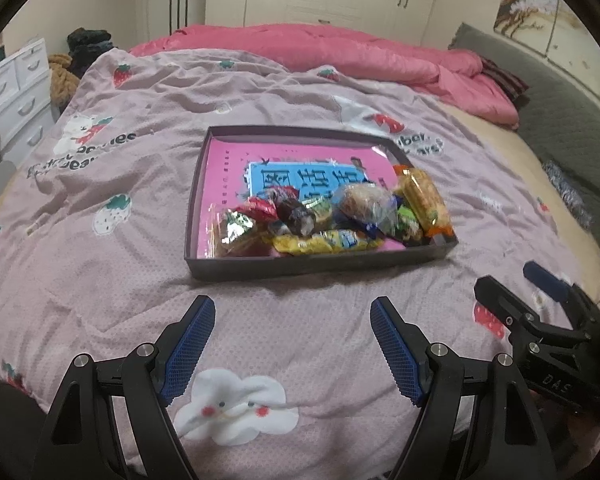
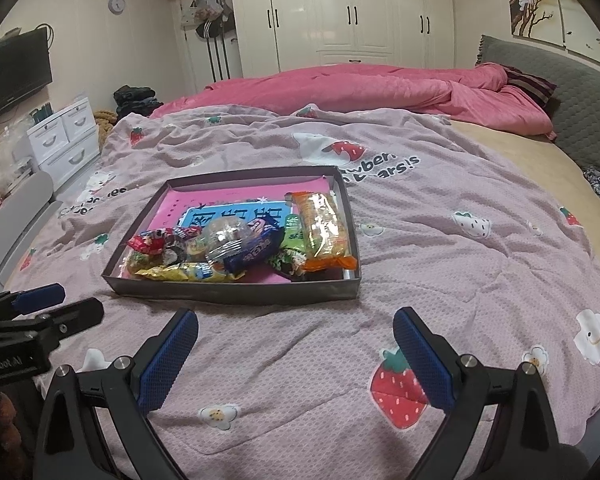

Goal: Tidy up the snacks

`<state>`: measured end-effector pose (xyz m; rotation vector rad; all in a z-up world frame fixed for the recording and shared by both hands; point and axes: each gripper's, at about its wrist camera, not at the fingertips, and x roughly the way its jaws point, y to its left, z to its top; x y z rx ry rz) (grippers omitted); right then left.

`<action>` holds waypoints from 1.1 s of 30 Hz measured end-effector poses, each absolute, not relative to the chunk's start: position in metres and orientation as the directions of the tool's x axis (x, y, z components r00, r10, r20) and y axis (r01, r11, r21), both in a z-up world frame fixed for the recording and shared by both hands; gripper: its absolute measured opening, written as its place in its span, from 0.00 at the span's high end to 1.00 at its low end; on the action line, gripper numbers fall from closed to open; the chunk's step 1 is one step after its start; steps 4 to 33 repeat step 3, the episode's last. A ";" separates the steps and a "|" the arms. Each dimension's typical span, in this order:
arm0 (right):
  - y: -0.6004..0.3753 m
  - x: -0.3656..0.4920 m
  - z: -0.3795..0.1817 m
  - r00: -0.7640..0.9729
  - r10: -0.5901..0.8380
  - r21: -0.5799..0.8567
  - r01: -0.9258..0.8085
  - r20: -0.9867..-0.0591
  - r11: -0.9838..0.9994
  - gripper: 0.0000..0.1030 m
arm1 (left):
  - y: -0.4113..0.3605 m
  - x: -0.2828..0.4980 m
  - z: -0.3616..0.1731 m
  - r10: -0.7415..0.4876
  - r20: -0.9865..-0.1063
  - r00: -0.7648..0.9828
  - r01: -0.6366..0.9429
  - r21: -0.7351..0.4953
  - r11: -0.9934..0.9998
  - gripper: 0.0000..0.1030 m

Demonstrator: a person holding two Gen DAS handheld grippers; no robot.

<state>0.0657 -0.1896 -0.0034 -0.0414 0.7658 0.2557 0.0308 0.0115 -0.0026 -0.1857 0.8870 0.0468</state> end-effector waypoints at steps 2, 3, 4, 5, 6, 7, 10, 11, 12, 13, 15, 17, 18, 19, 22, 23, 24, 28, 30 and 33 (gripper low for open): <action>-0.195 0.073 -0.005 0.698 0.207 0.060 -0.230 -0.686 0.971 0.04 | 0.021 0.036 -0.003 -0.009 -0.767 0.642 -0.153 -0.140 0.978 0.21; -0.200 0.078 -0.006 0.702 0.201 0.064 -0.216 -0.683 0.974 0.04 | 0.027 0.041 -0.003 0.000 -0.765 0.644 -0.164 -0.139 0.977 0.21; -0.200 0.078 -0.006 0.702 0.201 0.064 -0.216 -0.683 0.974 0.04 | 0.027 0.041 -0.003 0.000 -0.765 0.644 -0.164 -0.139 0.977 0.21; -0.200 0.078 -0.006 0.702 0.201 0.064 -0.216 -0.683 0.974 0.04 | 0.027 0.041 -0.003 0.000 -0.765 0.644 -0.164 -0.139 0.977 0.21; -0.200 0.078 -0.006 0.702 0.201 0.064 -0.216 -0.683 0.974 0.04 | 0.027 0.041 -0.003 0.000 -0.765 0.644 -0.164 -0.139 0.977 0.21; -0.200 0.078 -0.006 0.702 0.201 0.064 -0.216 -0.683 0.974 0.04 | 0.027 0.041 -0.003 0.000 -0.765 0.644 -0.164 -0.139 0.977 0.21; -0.200 0.078 -0.006 0.702 0.201 0.064 -0.216 -0.683 0.974 0.04 | 0.027 0.041 -0.003 0.000 -0.765 0.644 -0.164 -0.139 0.977 0.21; -0.200 0.078 -0.006 0.702 0.201 0.064 -0.216 -0.683 0.974 0.04 | 0.027 0.041 -0.003 0.000 -0.765 0.644 -0.164 -0.139 0.977 0.21; -0.200 0.078 -0.006 0.702 0.201 0.064 -0.216 -0.683 0.974 0.04 | 0.027 0.041 -0.003 0.000 -0.765 0.644 -0.164 -0.139 0.977 0.21; -0.200 0.078 -0.006 0.702 0.201 0.064 -0.216 -0.683 0.974 0.04 | 0.027 0.041 -0.003 0.000 -0.765 0.644 -0.164 -0.139 0.977 0.21; -0.200 0.078 -0.006 0.702 0.201 0.064 -0.216 -0.683 0.974 0.04 | 0.027 0.041 -0.003 0.000 -0.765 0.644 -0.164 -0.139 0.977 0.21; -0.200 0.078 -0.006 0.702 0.201 0.064 -0.216 -0.683 0.974 0.04 | 0.027 0.041 -0.003 0.000 -0.765 0.644 -0.164 -0.139 0.977 0.21; -0.200 0.078 -0.006 0.702 0.201 0.064 -0.216 -0.683 0.974 0.04 | 0.027 0.041 -0.003 0.000 -0.765 0.644 -0.164 -0.139 0.977 0.21; -0.200 0.078 -0.006 0.702 0.201 0.064 -0.216 -0.683 0.974 0.04 | 0.027 0.041 -0.003 0.000 -0.765 0.644 -0.164 -0.139 0.977 0.21; -0.200 0.078 -0.006 0.702 0.201 0.064 -0.216 -0.683 0.974 0.04 | 0.027 0.041 -0.003 0.000 -0.765 0.644 -0.164 -0.139 0.977 0.21; -0.200 0.078 -0.006 0.702 0.201 0.064 -0.216 -0.683 0.974 0.04 | 0.027 0.041 -0.003 0.000 -0.765 0.644 -0.164 -0.139 0.977 0.21; -0.200 0.078 -0.006 0.702 0.201 0.064 -0.216 -0.683 0.974 0.04 | 0.027 0.041 -0.003 0.000 -0.765 0.644 -0.164 -0.139 0.977 0.21; -0.200 0.078 -0.006 0.702 0.201 0.064 -0.216 -0.683 0.974 0.04 | 0.027 0.041 -0.003 0.000 -0.765 0.644 -0.164 -0.139 0.977 0.21; -0.200 0.078 -0.006 0.702 0.201 0.064 -0.216 -0.683 0.974 0.04 | 0.027 0.041 -0.003 0.000 -0.765 0.644 -0.164 -0.139 0.977 0.21; -0.200 0.078 -0.006 0.702 0.201 0.064 -0.216 -0.683 0.974 0.04 | 0.027 0.041 -0.003 0.000 -0.765 0.644 -0.164 -0.139 0.977 0.21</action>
